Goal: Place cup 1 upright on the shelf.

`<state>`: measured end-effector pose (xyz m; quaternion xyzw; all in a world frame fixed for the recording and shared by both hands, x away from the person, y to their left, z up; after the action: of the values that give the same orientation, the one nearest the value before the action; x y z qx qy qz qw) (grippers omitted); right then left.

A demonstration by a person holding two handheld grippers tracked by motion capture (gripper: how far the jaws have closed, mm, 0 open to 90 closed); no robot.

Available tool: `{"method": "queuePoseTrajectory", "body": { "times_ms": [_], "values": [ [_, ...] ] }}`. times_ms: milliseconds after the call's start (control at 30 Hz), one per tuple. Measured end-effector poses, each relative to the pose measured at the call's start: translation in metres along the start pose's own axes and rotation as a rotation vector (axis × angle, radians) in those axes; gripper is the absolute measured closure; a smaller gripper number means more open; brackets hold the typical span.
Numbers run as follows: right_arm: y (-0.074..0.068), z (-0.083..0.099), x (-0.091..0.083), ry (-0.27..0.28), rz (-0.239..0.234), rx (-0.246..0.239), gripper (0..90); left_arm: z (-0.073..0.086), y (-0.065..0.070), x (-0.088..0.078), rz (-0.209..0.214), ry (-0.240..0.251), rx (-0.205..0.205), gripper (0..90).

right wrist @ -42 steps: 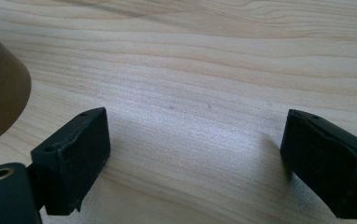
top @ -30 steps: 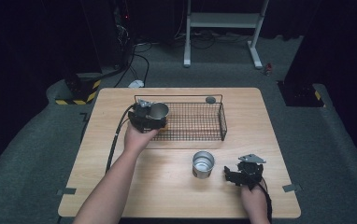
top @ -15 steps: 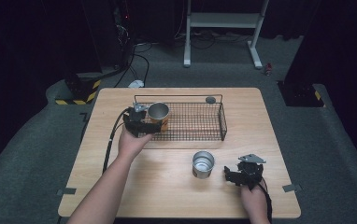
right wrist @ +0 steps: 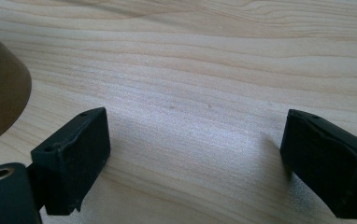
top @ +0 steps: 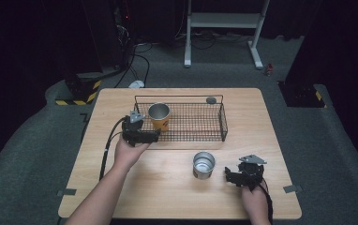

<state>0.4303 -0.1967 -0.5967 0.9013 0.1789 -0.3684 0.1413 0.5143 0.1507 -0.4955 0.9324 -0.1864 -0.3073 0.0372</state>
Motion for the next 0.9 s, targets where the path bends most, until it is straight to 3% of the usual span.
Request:
{"method": "queuePoseTrajectory", "body": {
  "times_ms": [133,500,900],
  "values": [
    [0.0,0.0,0.0,0.0,0.0,0.0,8.2,0.007,-0.005,-0.007,-0.012,0.011,0.003,7.0],
    [0.0,0.0,0.0,0.0,0.0,0.0,8.2,0.038,-0.016,-0.029,0.011,0.005,0.002,8.5],
    [0.0,0.0,0.0,0.001,0.0,0.0,8.2,0.079,-0.025,-0.045,0.026,-0.067,0.001,6.6]
  ]
}}
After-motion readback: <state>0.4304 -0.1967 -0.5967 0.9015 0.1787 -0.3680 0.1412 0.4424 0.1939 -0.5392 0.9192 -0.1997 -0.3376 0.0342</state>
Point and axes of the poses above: each handheld gripper's, and its own axes: x roughly forward along the jaws, z roughly out of its underside, y roughly to its right, the point moved 10 cm from there along x, roughly forward along the jaws, and after that the axes turned 9 degrees about -x, right-handed, at the moved point
